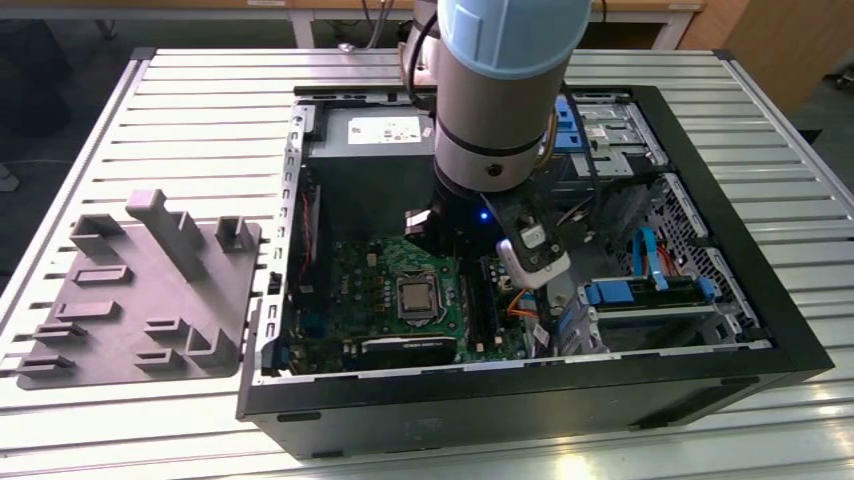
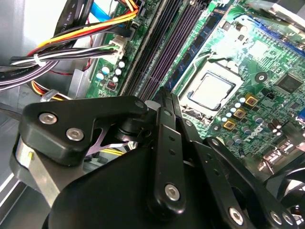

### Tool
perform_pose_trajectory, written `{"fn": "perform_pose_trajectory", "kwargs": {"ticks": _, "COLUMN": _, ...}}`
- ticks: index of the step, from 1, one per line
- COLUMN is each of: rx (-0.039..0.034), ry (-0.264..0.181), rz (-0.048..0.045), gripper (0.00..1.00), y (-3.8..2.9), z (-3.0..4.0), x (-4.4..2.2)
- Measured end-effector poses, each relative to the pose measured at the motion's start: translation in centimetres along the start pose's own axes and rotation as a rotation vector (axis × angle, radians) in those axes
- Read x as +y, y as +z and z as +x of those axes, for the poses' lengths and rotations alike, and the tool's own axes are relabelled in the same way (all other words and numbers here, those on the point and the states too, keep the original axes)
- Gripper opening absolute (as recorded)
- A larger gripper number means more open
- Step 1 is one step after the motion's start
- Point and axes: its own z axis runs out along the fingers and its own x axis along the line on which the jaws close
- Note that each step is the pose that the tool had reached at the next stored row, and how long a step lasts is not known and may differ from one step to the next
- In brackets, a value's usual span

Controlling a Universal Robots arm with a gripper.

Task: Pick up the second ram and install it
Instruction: 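Insert the second ram into the second slot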

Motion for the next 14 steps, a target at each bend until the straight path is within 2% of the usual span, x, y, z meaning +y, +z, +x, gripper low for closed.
{"fn": "perform_pose_trajectory", "kwargs": {"ticks": 14, "rx": -0.0001, "ry": 0.0, "rz": -0.0001, "gripper": 0.11, "y": 0.34, "z": -0.01, "x": 0.01}}
